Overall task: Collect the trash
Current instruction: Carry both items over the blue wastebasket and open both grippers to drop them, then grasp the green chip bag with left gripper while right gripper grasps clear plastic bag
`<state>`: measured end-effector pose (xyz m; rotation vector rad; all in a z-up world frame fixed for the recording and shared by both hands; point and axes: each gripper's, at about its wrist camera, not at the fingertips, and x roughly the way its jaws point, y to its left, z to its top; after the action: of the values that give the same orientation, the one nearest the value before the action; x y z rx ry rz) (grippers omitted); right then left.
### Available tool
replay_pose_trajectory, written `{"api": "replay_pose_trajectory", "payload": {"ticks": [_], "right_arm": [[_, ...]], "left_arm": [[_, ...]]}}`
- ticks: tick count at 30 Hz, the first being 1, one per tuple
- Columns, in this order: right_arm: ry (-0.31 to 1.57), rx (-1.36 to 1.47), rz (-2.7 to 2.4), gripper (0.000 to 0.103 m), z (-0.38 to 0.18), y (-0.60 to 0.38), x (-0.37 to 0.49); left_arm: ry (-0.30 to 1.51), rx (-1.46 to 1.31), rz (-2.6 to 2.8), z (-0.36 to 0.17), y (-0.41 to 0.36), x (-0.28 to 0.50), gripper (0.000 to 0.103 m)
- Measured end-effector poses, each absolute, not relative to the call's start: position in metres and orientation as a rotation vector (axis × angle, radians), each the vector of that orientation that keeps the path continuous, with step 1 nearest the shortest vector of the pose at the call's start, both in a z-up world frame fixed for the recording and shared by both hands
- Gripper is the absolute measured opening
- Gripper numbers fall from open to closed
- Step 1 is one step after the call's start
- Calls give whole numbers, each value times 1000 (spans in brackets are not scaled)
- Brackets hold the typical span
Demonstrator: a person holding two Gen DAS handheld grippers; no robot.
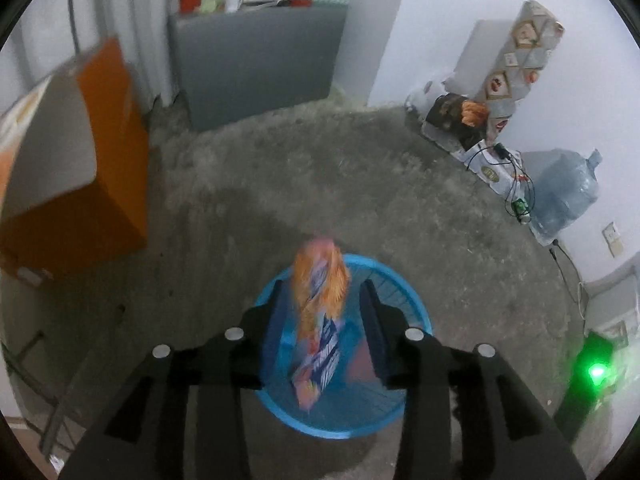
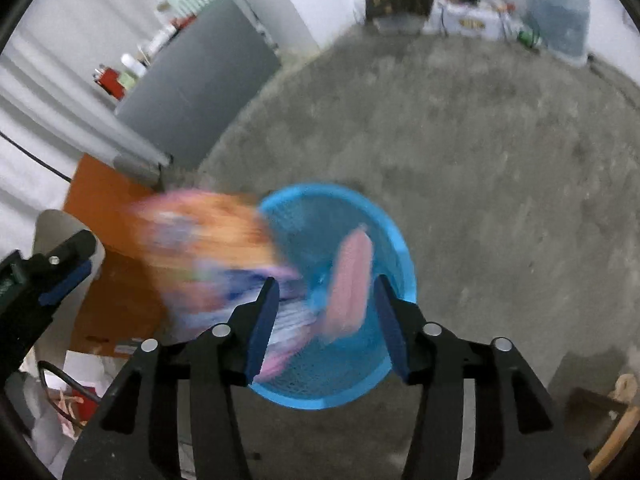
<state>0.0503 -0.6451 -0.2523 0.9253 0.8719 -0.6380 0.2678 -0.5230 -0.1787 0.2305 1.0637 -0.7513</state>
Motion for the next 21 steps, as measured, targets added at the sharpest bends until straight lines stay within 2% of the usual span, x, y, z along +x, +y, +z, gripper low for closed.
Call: {"api": "replay_pose_trajectory", "payload": {"ticks": [7, 13, 16, 21], "right_arm": [[830, 973, -602, 48, -243, -638, 20], [769, 943, -581, 50, -205, -627, -3], [702, 910, -538, 52, -165, -609, -22], [607, 841, -422, 58, -100, -573, -41]], "left_arm": [[1101, 121, -810, -141, -501, 269, 44], [1064, 76, -899, -72, -457, 256, 44], [1028, 60, -947, -28, -411, 247, 44], [892, -7, -942, 45, -291, 230, 53]]}}
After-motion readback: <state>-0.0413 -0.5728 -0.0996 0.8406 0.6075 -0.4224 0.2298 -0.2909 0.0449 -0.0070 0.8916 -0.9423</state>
